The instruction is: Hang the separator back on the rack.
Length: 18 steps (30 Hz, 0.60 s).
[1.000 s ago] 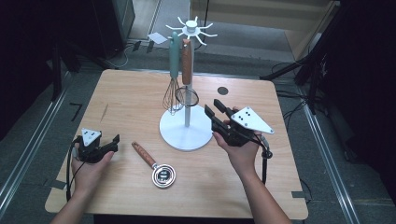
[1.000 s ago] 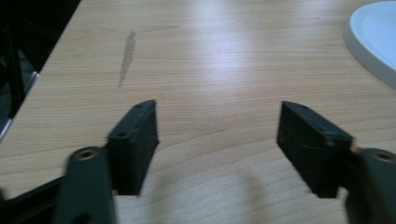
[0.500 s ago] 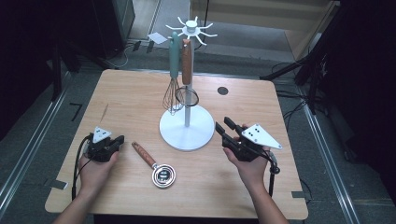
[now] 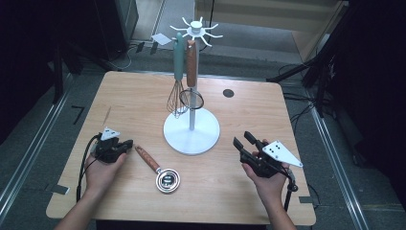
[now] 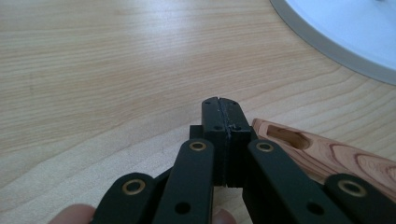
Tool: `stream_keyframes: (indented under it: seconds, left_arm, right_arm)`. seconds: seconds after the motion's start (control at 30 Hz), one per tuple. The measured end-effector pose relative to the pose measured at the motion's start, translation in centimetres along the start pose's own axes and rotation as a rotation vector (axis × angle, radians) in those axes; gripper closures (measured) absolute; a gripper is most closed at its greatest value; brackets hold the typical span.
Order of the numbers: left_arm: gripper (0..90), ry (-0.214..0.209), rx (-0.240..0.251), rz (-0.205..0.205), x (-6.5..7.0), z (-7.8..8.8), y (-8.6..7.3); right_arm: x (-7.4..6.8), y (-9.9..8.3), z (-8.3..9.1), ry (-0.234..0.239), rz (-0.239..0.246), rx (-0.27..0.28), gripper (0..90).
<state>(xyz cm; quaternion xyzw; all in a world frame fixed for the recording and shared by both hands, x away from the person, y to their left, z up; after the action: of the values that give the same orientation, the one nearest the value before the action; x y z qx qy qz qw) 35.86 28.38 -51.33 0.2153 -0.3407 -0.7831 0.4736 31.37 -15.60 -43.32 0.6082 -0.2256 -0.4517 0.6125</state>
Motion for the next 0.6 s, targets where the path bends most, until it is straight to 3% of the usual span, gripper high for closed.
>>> stream_keyframes:
  seconds: [0.2,0.37,0.47,0.6]
  left_arm:
    - [90.0,-0.019,-0.005,0.011,-0.2,-0.1,0.0]
    - [90.0,-0.006,-0.012,0.023,-0.6,-0.3,0.4]
    - [90.0,-0.021,-0.02,0.02,-0.5,-0.4,0.4]
    - [90.0,-0.03,-0.02,0.025,-0.4,-0.4,0.4]
  right_arm:
    - [0.3,-1.3,0.8,0.002,0.014,-0.027,48.5]
    - [0.7,-2.1,1.3,-0.036,0.028,-0.02,48.0]
    - [0.9,-2.9,1.5,-0.047,0.047,-0.033,46.6]
    - [1.3,-3.9,1.6,-0.05,0.036,-0.059,45.5]
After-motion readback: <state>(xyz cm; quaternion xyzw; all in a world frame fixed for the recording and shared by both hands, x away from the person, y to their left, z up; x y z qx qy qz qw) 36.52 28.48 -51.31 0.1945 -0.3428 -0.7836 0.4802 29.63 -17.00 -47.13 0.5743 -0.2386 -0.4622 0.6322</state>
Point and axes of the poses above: each handheld gripper's, and its own axes: z roughly backward along the jaws, y roughly out of its top, x roughly to its right, the point moved 4 cm from there along -z, roughly forward along the jaws, and after that the axes turned 9 degrees about -z, right-handed, at the moved point
